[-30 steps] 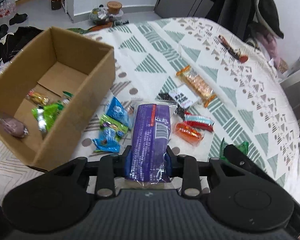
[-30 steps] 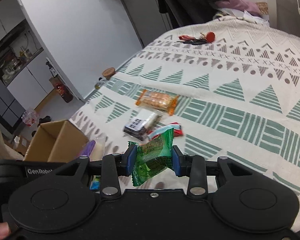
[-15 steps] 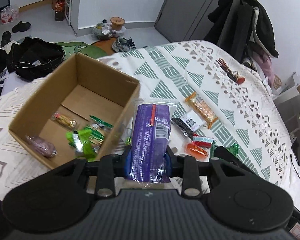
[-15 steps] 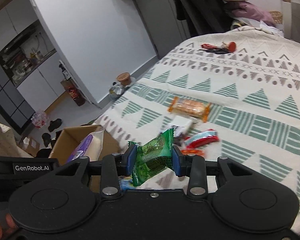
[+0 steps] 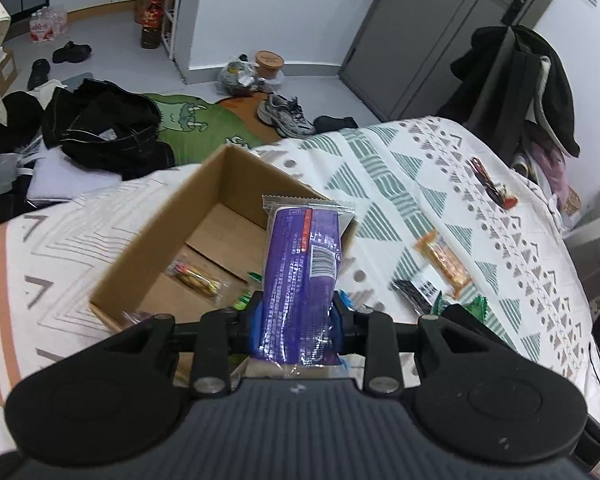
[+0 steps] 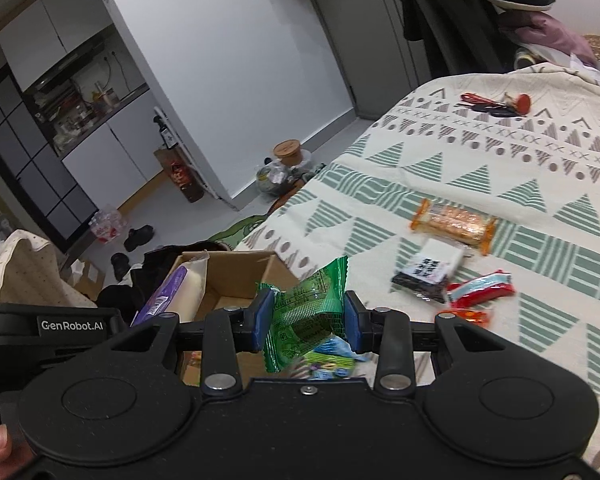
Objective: Organize snacks
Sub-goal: 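Carry the purple bar and green candy over the box and open both grippers, then move both open grippers back over the remaining snacks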
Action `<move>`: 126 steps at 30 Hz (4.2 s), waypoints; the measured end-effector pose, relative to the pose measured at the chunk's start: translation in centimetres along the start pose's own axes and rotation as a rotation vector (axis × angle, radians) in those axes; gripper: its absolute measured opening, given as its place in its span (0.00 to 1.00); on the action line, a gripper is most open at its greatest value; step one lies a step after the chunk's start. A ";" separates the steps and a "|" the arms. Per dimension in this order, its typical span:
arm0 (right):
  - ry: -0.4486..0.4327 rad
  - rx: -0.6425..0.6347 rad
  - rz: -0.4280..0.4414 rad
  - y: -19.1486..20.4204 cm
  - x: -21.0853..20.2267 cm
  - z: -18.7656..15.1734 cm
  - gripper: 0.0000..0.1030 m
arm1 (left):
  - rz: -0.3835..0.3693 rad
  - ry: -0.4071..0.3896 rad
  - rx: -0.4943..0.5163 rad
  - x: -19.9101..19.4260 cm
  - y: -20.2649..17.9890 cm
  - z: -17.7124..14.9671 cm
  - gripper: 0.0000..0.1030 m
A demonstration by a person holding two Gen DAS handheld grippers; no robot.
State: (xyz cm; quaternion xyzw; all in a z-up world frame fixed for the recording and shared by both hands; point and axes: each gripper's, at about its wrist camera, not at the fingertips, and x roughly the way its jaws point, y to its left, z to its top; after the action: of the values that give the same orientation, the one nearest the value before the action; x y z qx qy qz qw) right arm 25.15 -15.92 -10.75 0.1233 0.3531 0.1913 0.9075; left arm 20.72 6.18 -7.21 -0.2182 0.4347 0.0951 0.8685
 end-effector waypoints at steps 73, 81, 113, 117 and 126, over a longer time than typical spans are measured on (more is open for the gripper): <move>0.010 0.033 -0.055 -2.1 -2.0 -0.3 0.73 | 0.129 0.027 0.065 -0.3 0.1 -0.2 0.83; -0.002 0.049 -0.122 -5.1 -3.2 -0.8 0.80 | 0.125 0.034 0.097 0.1 -2.6 -1.7 0.83; 0.071 0.122 -0.065 -14.0 -0.1 -2.2 0.81 | 0.147 0.066 0.172 7.0 -9.8 -6.8 0.67; 0.081 0.147 -0.060 -14.8 0.6 -2.3 0.81 | 0.163 0.073 0.189 8.5 -10.1 -7.3 0.53; 0.101 0.148 -0.041 -15.7 2.7 -2.4 0.81 | 0.231 0.075 0.193 11.5 -10.1 -7.5 0.49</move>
State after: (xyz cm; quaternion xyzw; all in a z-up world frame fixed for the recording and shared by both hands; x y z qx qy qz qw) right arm 29.41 -28.64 -19.67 0.1732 0.4139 0.1520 0.8806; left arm 25.89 -6.58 -17.36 -0.0855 0.4962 0.1438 0.8519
